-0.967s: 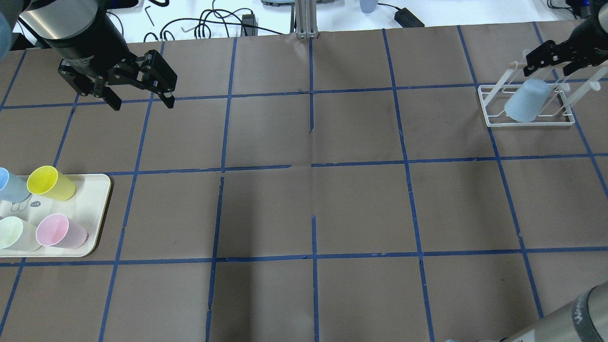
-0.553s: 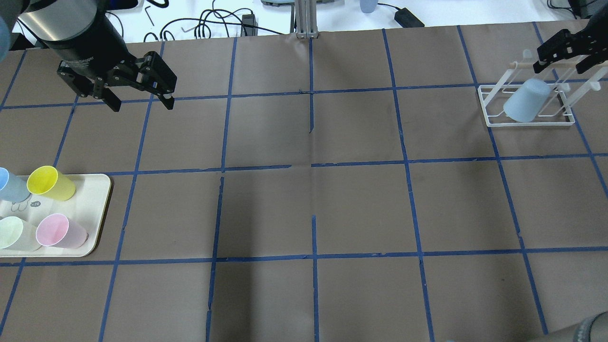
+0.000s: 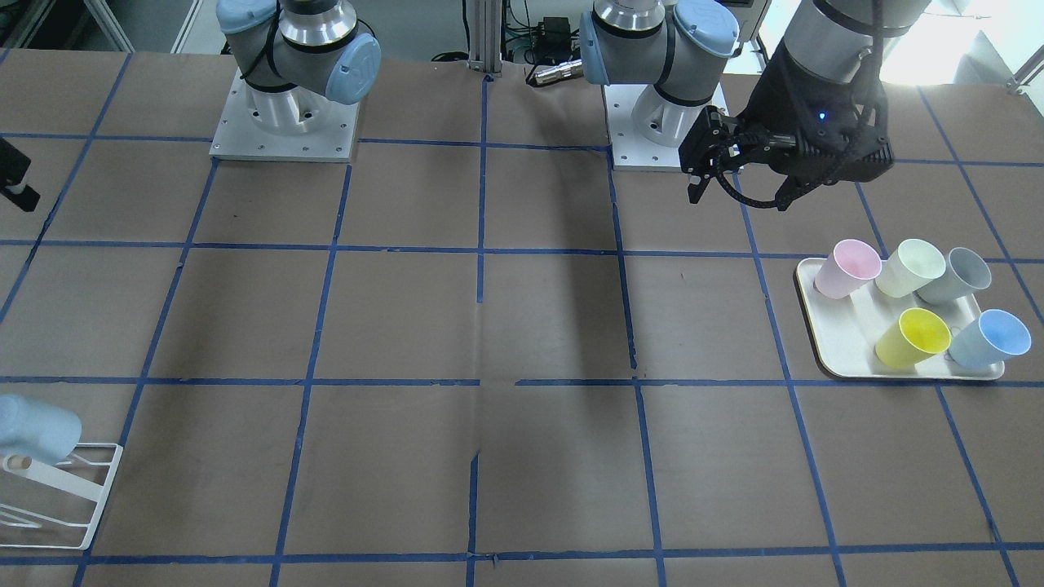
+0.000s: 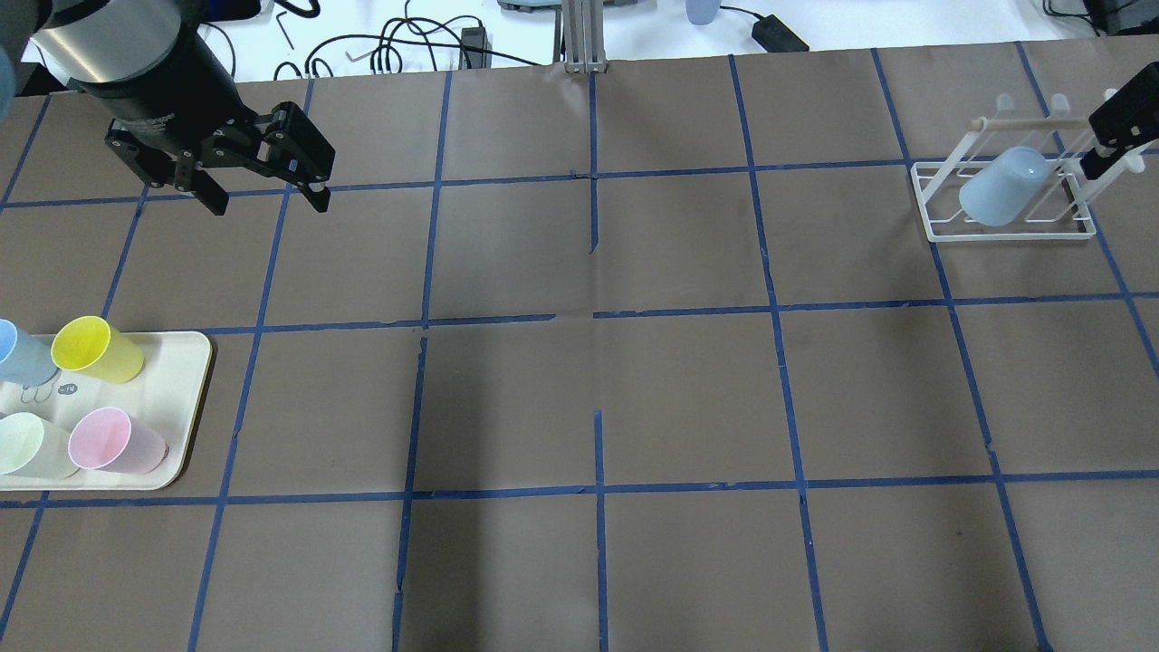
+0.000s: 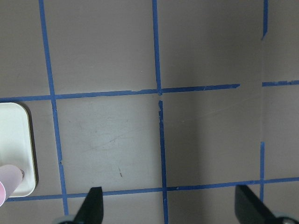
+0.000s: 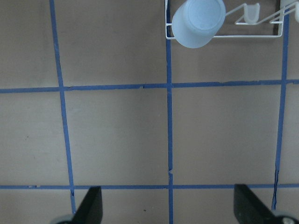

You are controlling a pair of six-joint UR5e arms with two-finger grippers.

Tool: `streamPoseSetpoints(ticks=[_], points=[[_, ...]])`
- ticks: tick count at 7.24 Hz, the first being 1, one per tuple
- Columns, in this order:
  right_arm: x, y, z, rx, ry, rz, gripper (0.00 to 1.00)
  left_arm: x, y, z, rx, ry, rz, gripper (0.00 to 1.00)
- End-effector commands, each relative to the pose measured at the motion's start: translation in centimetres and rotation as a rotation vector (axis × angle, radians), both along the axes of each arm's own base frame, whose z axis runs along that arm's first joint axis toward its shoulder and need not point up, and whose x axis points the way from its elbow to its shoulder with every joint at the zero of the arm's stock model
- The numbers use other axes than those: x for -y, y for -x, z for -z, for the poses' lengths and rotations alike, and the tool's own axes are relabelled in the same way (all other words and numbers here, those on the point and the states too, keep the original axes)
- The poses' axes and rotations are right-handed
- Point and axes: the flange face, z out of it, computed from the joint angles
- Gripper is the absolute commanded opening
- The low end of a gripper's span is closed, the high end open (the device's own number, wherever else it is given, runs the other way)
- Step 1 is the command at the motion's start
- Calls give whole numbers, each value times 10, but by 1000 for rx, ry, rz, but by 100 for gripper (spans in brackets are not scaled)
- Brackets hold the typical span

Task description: Transfer IKEA cup to right arm and place on rack

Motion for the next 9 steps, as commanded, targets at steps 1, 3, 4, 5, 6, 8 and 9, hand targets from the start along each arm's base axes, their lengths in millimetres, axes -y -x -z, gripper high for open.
streamPoseSetpoints(ticks=[1, 3, 4, 5, 6, 8, 9], points=[[-18, -11, -15, -22, -38, 59, 100, 10, -3, 2, 11, 10, 7, 100], [-20, -93, -29, -56, -37, 24, 100, 16, -4, -3, 9, 29, 2, 100], [-18, -137, -32, -68, -25, 31, 100, 16, -4, -2, 10, 26, 4, 100], [-19, -176, -39, -66, -8, 25, 100, 16, -4, 0, 10, 22, 4, 100], [-15, -200, -40, -63, -7, 9, 100, 13, -3, 1, 10, 21, 4, 100], [-6, -240, -30, -63, -21, -55, 100, 12, -3, 2, 10, 19, 5, 100], [-1, -241, -28, -61, -24, -59, 100, 9, -3, 0, 9, 23, 7, 100]])
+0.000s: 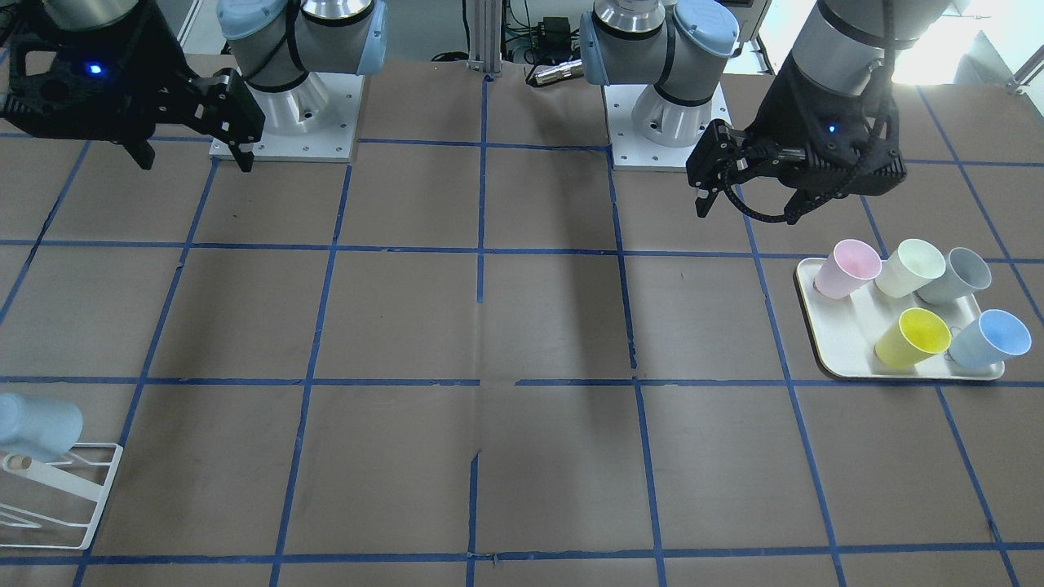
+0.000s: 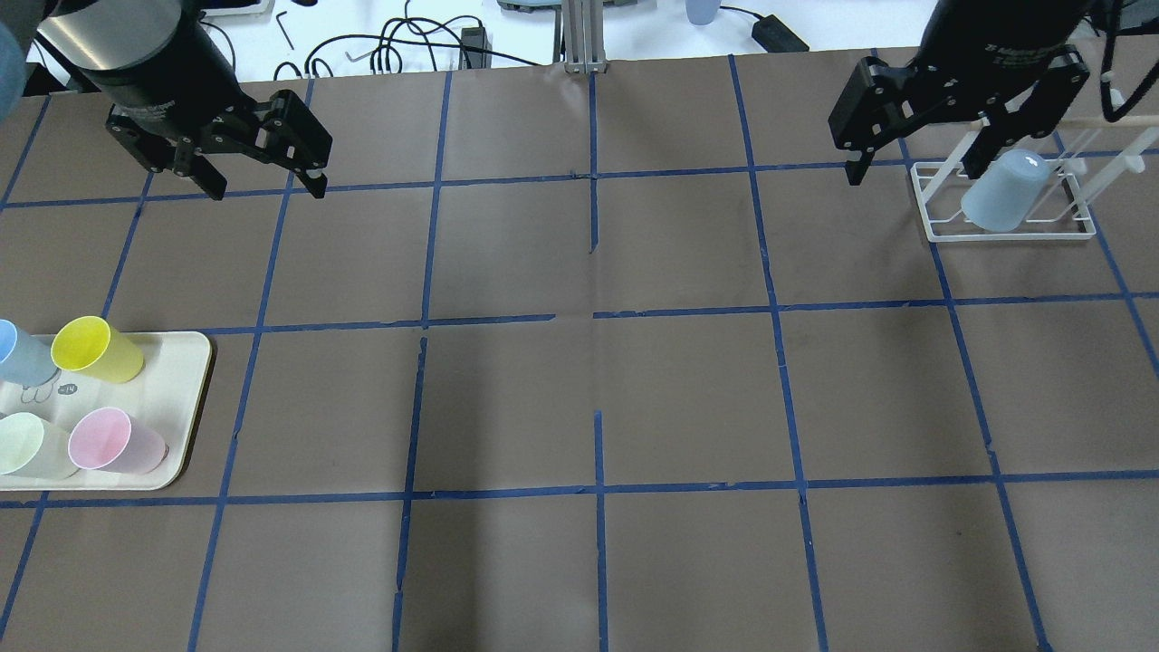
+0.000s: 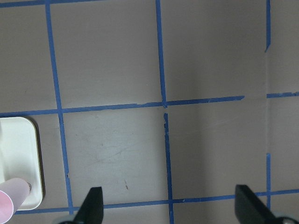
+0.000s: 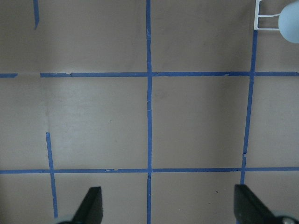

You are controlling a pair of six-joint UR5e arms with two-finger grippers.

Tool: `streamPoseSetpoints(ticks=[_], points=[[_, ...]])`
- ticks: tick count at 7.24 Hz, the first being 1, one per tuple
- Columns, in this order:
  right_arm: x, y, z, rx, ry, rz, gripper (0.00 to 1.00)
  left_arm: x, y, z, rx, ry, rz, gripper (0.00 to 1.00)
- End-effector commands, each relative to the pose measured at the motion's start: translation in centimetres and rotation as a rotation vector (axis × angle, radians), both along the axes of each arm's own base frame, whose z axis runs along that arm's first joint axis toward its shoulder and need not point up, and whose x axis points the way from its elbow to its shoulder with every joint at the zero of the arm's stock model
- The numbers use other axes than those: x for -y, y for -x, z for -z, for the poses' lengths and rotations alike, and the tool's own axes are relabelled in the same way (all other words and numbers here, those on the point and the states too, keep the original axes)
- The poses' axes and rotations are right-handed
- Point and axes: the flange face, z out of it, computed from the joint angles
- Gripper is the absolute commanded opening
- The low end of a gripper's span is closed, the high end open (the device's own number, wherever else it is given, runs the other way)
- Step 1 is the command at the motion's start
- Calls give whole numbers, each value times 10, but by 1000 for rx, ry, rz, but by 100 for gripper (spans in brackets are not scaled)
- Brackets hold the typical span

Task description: Transfer IKEA cup to right arm and place on rack

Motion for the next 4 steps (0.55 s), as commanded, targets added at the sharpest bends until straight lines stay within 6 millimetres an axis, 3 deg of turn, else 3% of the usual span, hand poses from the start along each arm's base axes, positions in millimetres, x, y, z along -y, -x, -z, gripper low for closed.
streamPoseSetpoints(ticks=[1, 4], points=[[5, -10, 2, 3, -1, -24, 100, -3, 1, -1, -1, 2, 3, 100], [14, -10, -1, 0, 77, -25, 100, -3, 1, 0, -1, 0, 3, 100]])
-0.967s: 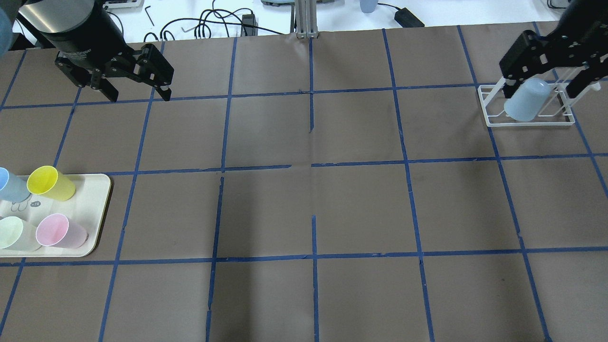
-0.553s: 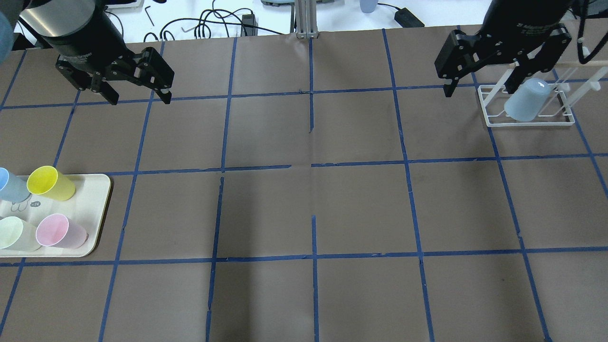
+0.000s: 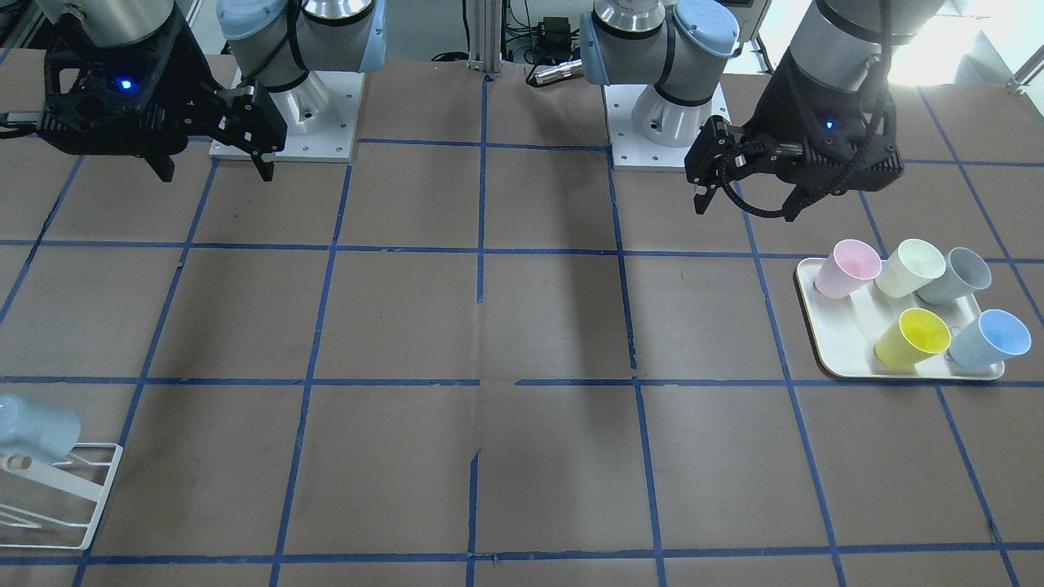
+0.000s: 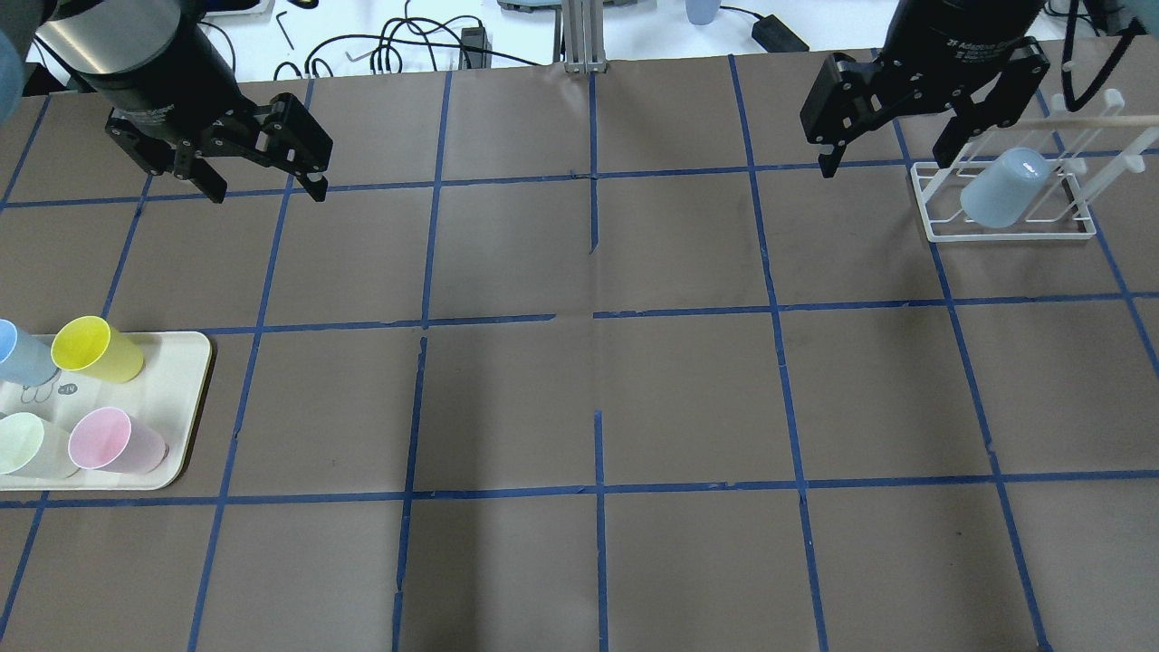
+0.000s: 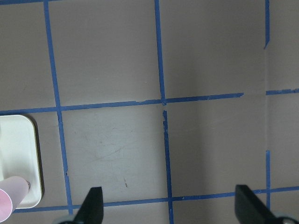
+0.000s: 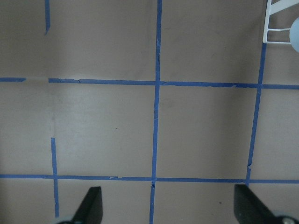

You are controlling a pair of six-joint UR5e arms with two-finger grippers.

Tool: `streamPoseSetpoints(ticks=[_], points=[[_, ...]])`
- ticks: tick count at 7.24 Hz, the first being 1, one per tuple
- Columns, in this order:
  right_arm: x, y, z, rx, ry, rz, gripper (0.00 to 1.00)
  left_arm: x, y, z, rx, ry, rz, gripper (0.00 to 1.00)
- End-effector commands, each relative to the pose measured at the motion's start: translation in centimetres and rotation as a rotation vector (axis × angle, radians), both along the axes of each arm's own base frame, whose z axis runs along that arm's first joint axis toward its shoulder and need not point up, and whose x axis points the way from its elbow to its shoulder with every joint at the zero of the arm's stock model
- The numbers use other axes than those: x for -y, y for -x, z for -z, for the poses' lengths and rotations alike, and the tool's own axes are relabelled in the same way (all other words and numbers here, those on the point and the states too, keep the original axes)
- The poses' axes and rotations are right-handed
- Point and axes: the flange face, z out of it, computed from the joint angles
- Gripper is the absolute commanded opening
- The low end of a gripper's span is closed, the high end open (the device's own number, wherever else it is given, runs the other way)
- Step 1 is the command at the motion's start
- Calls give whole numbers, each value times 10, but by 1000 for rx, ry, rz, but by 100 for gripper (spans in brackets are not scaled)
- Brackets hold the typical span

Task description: Transfer IKEA cup to right arm and place on rack

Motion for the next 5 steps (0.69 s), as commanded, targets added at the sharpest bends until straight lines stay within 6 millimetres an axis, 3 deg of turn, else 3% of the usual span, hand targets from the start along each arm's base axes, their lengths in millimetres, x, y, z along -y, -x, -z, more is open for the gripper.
streamPoseSetpoints(ticks=[1, 5], points=[[4, 0, -1, -2, 34, 7, 100, 1, 0, 0, 2, 2, 0, 100], [3, 0, -1, 0, 31, 7, 100, 0, 0, -1, 2, 7, 0, 100]])
